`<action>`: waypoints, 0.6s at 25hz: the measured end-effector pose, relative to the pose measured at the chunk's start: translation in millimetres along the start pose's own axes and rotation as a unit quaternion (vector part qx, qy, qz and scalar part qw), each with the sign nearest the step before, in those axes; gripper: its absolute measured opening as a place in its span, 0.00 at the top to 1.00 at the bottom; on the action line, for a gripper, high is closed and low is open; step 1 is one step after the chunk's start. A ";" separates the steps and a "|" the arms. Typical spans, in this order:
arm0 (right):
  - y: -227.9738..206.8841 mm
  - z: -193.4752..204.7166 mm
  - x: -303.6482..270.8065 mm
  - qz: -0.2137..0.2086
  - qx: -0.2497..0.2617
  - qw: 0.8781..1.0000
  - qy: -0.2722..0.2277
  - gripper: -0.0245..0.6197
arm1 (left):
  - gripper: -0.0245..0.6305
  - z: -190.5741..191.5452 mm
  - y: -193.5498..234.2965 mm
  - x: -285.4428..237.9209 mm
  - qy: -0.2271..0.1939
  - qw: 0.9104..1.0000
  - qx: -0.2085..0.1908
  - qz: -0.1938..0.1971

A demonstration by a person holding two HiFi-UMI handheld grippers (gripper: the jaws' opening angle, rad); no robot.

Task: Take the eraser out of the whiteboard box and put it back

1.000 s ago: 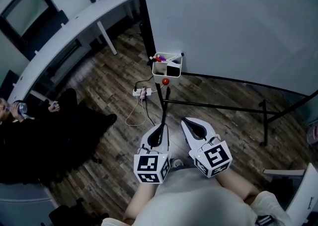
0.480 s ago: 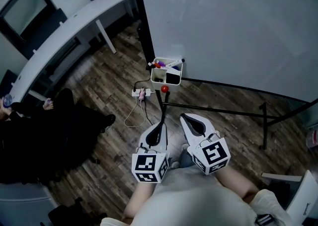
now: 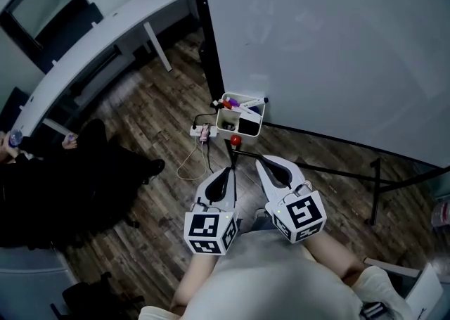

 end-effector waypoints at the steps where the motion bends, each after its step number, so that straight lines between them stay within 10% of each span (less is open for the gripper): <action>1: -3.8 -1.0 -2.8 -0.002 0.000 1.000 -0.001 0.95 | 0.96 -1.2 0.1 -3.0 0.000 1.000 0.001 -0.001; 15: -51.3 -5.6 -28.6 -0.015 0.002 1.000 0.001 0.78 | 0.96 -15.2 -1.5 -40.0 -0.007 1.000 0.011 -0.018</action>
Point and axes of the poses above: the fingertips, and each gripper's own axes: x backward along the fingers, y to its left, z out of its underside, the point moved 3 cm from there along x, backward along the fingers, and after that the axes turned 15 degrees about -z, right-handed, at the moved point
